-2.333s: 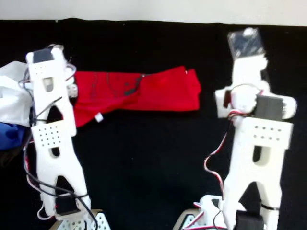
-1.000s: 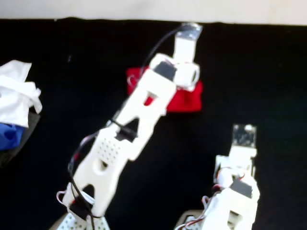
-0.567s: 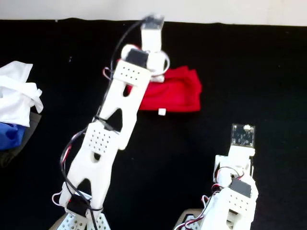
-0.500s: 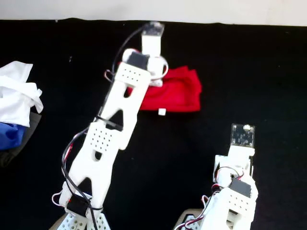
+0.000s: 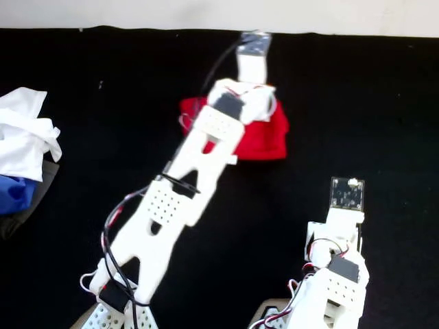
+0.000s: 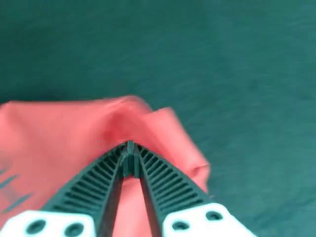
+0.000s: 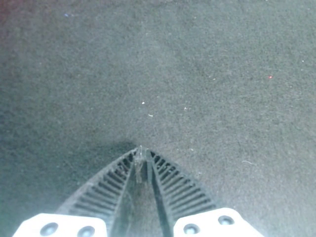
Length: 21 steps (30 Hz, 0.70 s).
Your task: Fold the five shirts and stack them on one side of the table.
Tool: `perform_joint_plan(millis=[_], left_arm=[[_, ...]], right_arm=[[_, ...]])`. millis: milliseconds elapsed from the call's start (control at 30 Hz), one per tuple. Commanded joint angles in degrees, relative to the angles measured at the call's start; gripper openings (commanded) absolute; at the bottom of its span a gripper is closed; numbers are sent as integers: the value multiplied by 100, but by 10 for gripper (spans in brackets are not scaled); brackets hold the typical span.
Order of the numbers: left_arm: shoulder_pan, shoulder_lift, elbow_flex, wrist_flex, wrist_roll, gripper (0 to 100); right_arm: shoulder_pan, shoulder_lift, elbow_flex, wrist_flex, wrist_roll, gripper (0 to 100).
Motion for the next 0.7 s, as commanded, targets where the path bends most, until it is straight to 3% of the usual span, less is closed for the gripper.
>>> perform_joint_plan(millis=[0, 233, 667], left_arm=[[75, -242, -576, -158, -35, 13], [-268, -514, -1815, 765, -44, 13], [-804, 198, -1842, 2163, -53, 10]], right_arm=[[-84, -75, 400, -127, 0, 5], [-84, -75, 400, -127, 0, 5], [-84, -84, 409, -127, 0, 5]])
